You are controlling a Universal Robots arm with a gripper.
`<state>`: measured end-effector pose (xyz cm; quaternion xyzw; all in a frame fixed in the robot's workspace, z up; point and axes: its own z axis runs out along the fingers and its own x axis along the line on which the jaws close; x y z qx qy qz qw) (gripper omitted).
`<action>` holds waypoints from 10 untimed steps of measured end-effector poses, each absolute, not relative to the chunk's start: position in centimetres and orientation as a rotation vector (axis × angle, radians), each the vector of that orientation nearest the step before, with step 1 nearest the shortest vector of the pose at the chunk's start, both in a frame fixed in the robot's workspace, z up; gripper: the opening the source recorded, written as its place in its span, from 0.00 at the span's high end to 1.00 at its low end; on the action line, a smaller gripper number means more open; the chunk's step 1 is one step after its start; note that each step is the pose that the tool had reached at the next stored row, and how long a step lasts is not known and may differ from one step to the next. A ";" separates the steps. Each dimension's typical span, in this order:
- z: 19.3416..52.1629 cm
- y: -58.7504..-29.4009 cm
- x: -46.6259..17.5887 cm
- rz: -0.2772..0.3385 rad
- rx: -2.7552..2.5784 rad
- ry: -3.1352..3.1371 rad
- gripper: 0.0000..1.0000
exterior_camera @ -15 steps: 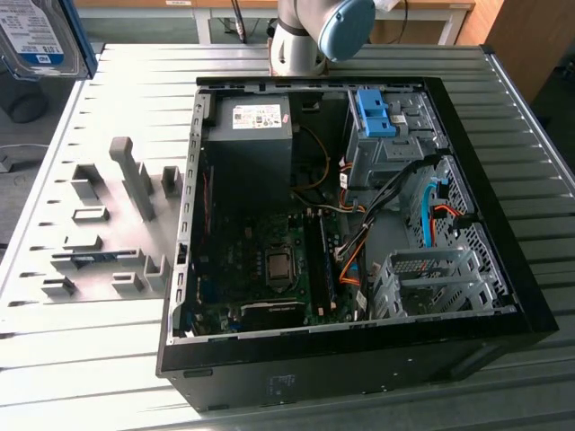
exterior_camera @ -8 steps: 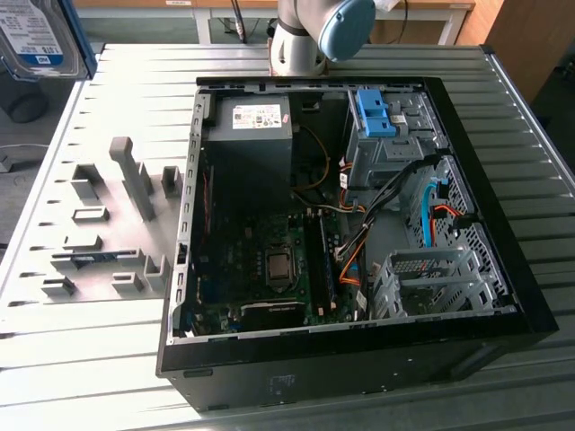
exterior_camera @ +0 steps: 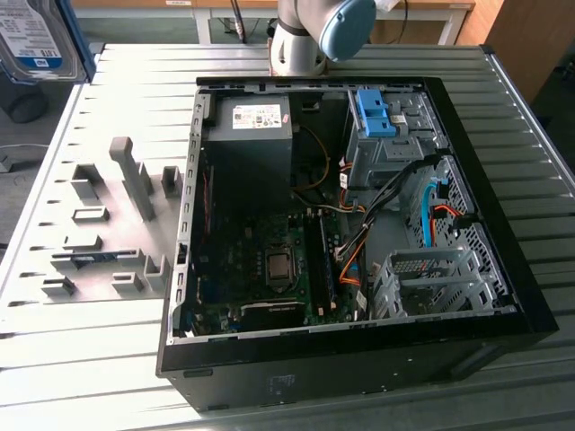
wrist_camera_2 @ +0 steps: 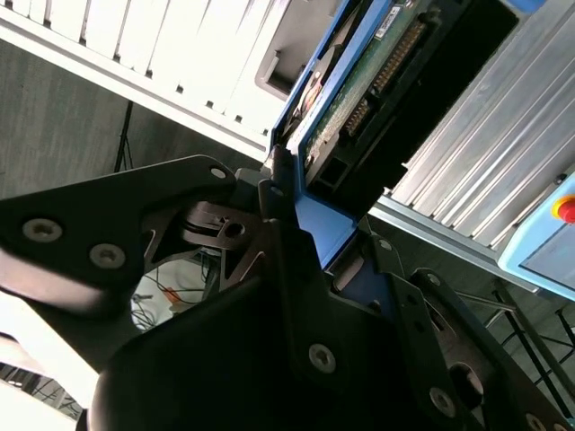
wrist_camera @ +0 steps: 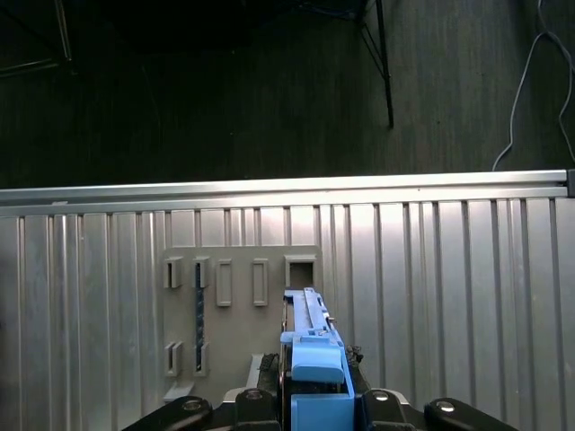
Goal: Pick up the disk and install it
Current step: 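Pick up the disk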
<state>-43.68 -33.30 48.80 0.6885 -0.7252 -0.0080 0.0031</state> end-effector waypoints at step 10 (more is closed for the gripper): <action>48.8 -33.6 -43.7 -0.025 2.159 -2.274 0.64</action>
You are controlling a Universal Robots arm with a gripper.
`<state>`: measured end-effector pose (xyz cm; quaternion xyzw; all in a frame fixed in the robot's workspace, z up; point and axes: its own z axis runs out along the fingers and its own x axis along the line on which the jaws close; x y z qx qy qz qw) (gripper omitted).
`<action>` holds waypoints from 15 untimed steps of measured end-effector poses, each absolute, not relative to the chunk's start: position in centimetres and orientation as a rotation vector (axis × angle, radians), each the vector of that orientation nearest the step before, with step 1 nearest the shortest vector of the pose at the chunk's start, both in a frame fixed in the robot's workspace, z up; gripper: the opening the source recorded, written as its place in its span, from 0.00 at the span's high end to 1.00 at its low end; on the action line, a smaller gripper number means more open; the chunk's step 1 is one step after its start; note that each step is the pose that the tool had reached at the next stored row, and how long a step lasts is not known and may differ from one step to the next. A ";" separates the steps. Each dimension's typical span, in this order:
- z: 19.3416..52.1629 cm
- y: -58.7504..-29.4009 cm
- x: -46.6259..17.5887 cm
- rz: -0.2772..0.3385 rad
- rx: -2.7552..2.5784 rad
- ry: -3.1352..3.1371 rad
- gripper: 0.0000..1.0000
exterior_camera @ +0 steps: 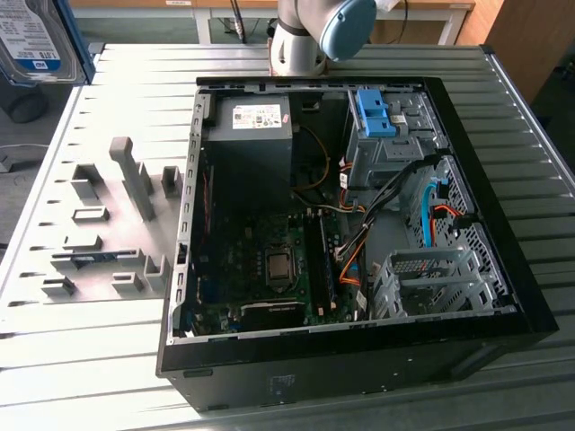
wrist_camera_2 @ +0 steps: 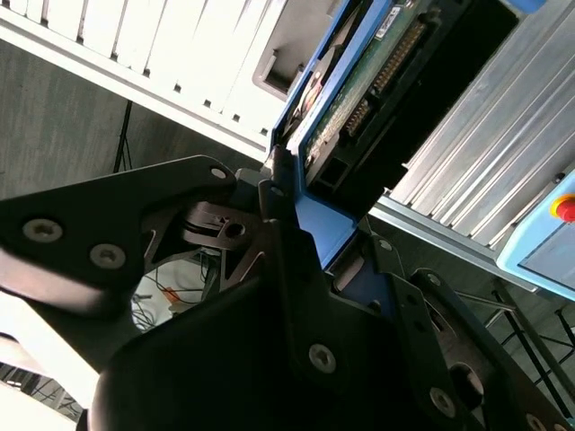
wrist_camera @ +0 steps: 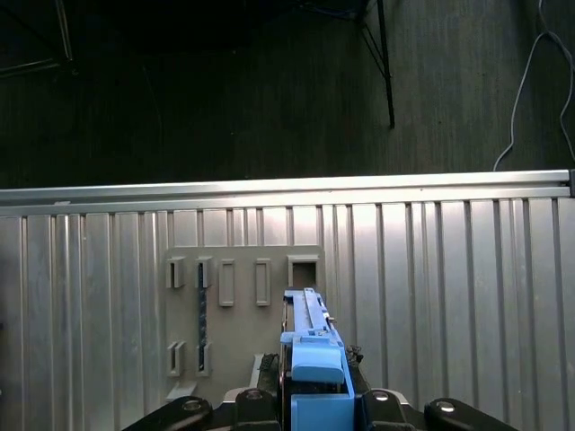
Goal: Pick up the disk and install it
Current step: 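Pick up the disk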
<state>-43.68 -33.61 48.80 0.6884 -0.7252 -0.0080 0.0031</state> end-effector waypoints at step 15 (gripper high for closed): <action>48.8 -33.6 -42.2 -0.028 2.157 -2.273 0.64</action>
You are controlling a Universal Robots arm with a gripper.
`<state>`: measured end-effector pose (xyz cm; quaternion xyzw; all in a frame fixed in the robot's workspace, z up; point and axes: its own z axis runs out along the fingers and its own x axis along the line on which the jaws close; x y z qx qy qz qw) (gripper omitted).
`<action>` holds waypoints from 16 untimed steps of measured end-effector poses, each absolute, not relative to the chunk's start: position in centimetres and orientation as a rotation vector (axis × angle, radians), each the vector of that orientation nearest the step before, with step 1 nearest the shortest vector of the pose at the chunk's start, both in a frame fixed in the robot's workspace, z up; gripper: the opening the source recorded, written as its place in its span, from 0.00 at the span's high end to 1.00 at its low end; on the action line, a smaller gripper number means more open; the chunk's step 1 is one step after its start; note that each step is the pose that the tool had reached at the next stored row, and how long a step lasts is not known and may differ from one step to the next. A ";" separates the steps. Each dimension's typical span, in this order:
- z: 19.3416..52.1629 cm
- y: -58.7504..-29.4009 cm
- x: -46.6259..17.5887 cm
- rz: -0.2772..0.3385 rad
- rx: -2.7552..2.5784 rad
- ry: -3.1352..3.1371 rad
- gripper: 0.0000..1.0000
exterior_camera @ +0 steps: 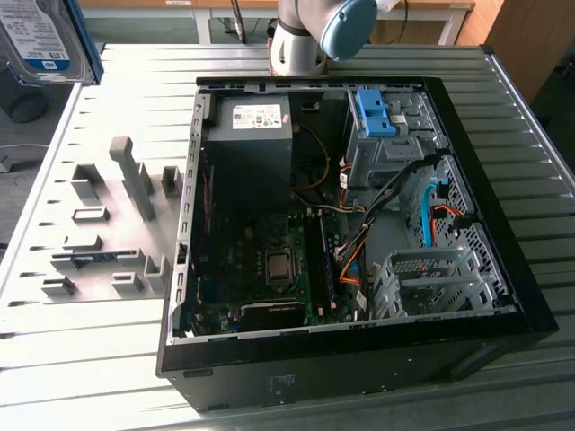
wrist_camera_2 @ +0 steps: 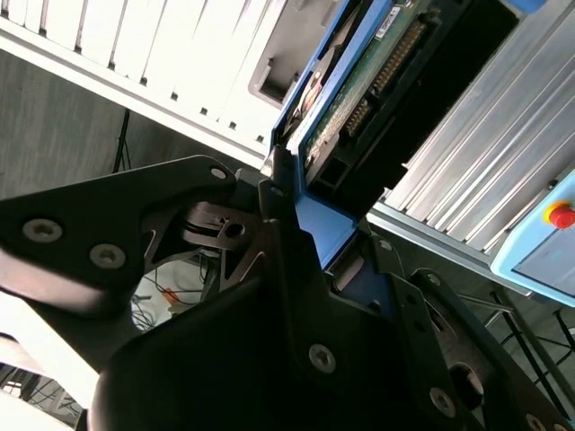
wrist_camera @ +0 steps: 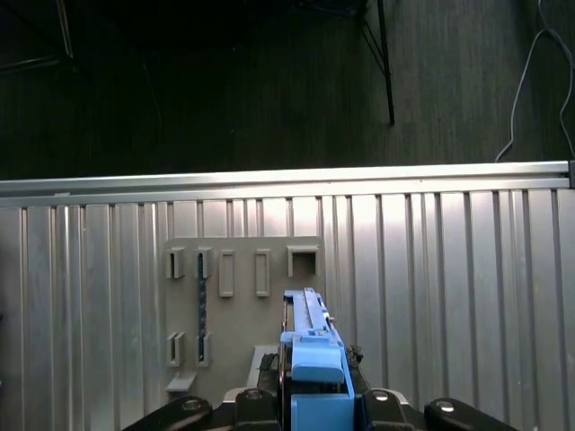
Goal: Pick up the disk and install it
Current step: 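Pick up the disk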
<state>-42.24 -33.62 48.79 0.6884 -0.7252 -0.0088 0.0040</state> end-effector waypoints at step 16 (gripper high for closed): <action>48.8 -33.6 -38.5 -0.045 2.149 -2.264 0.64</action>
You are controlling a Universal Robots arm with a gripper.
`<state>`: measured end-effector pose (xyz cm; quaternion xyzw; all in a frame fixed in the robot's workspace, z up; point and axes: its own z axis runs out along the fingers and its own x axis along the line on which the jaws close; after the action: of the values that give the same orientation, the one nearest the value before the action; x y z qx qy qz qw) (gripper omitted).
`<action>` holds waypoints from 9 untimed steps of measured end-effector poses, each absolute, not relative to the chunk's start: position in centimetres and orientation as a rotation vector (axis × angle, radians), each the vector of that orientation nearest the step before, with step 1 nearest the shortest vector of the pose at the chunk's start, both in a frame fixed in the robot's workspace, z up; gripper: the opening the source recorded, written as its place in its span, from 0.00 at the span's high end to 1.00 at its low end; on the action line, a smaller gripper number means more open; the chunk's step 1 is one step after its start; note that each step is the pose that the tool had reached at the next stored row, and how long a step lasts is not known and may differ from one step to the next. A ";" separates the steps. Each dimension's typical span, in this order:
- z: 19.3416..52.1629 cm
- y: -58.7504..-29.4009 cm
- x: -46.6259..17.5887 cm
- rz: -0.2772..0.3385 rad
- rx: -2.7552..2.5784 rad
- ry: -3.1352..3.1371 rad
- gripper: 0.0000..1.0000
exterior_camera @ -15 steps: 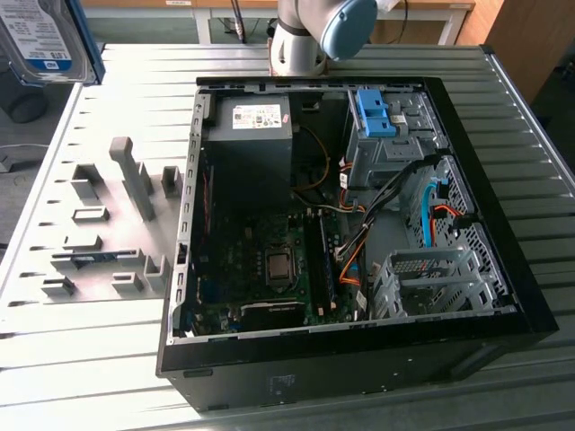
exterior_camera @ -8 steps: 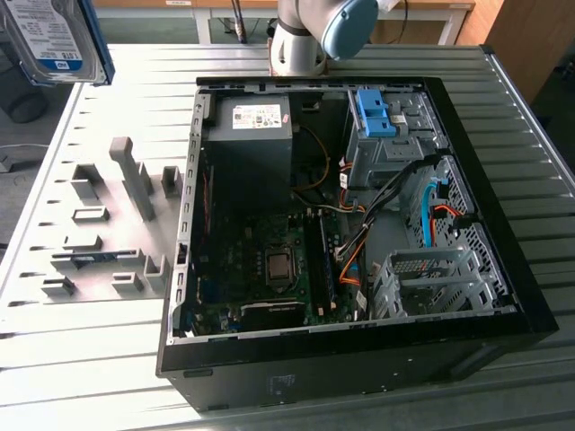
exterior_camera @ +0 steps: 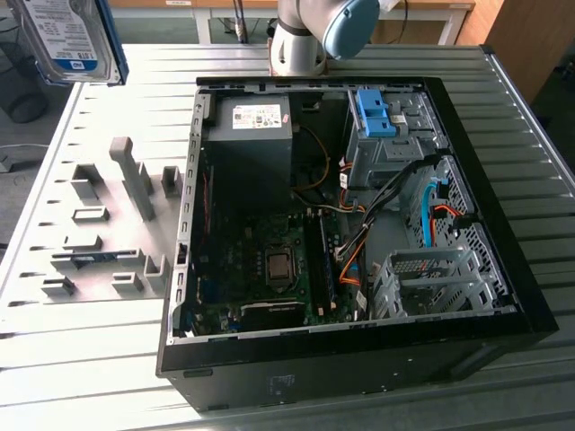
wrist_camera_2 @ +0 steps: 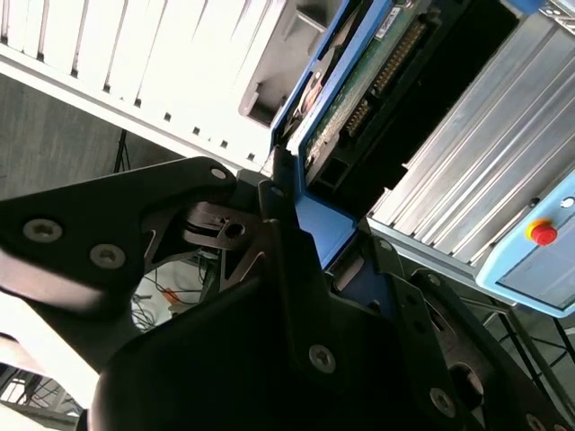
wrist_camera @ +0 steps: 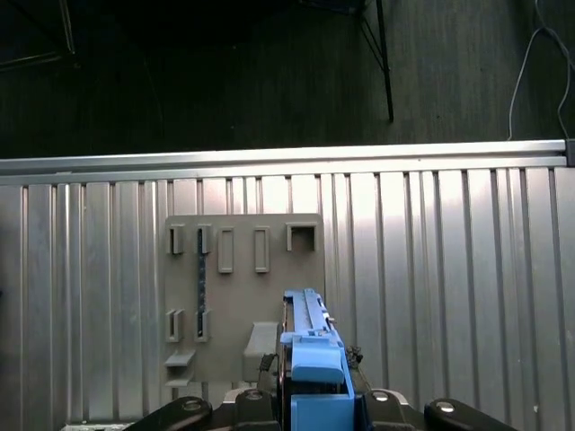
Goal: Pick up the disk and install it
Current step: 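Pick up the disk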
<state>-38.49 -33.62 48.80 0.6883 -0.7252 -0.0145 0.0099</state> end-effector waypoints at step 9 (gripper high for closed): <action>50.2 -33.6 -38.5 -0.046 2.148 -2.263 0.64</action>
<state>-38.46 -33.62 50.23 0.6883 -0.7252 -0.0148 0.0103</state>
